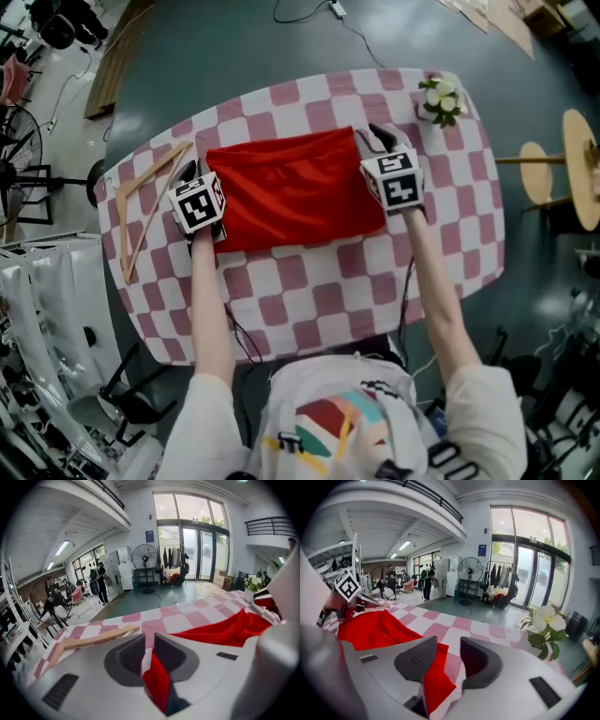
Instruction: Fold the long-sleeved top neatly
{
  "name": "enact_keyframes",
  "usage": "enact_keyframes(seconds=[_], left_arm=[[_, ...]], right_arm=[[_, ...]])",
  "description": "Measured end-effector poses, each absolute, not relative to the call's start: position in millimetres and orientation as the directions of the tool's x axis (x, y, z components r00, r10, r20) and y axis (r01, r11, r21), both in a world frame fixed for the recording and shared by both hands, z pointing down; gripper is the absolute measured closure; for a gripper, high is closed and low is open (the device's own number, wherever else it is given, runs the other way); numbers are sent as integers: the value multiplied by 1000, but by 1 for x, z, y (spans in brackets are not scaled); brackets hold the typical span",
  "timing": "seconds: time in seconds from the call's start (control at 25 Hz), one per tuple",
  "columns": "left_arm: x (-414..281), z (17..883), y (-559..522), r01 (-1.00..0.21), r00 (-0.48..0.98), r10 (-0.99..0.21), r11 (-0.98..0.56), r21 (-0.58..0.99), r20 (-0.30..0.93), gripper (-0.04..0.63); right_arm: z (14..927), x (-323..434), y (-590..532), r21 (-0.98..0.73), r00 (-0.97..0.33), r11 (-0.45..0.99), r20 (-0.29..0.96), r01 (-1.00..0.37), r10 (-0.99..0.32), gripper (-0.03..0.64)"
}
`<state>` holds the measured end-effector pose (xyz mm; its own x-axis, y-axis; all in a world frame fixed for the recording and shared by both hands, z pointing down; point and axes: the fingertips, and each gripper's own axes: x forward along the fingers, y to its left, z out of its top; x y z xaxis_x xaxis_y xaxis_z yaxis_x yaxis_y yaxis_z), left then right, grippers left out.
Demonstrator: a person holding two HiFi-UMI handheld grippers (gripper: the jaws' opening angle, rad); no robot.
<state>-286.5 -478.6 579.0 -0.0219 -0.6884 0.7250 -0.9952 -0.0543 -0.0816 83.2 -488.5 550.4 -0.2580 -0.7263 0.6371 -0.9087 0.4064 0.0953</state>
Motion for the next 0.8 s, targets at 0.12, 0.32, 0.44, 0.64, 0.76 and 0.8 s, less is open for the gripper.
enact_keyframes(seconds=[0.12,0.32,0.44,0.64,0.76,0.8], left_arm=[[-282,549,-468,-999,12,-754,-38,-25,657,472],[-250,476,-421,-992,128,-857,-117,53,499,472],[-225,443,-382,-972,234,-875,-209,105,423,472],[-196,420,-326,-934,356,-857,-312,175,372,472],[-190,425,-307,-932,361,-848,-313,185,388,481],[-188,428,-302,-931,362,-844,-310,192,396,486]], right_arm=[[522,78,-468,9,-305,379,577,-925,-757,430],[481,68,-396,-189,-330,272,465,-944,-822,426],[490,64,-343,-307,-317,184,466,-934,-826,420],[537,65,-276,-555,-309,-27,502,-831,-808,420],[563,63,-258,-666,-328,-125,511,-735,-794,420],[571,64,-255,-687,-326,-158,518,-709,-791,420]])
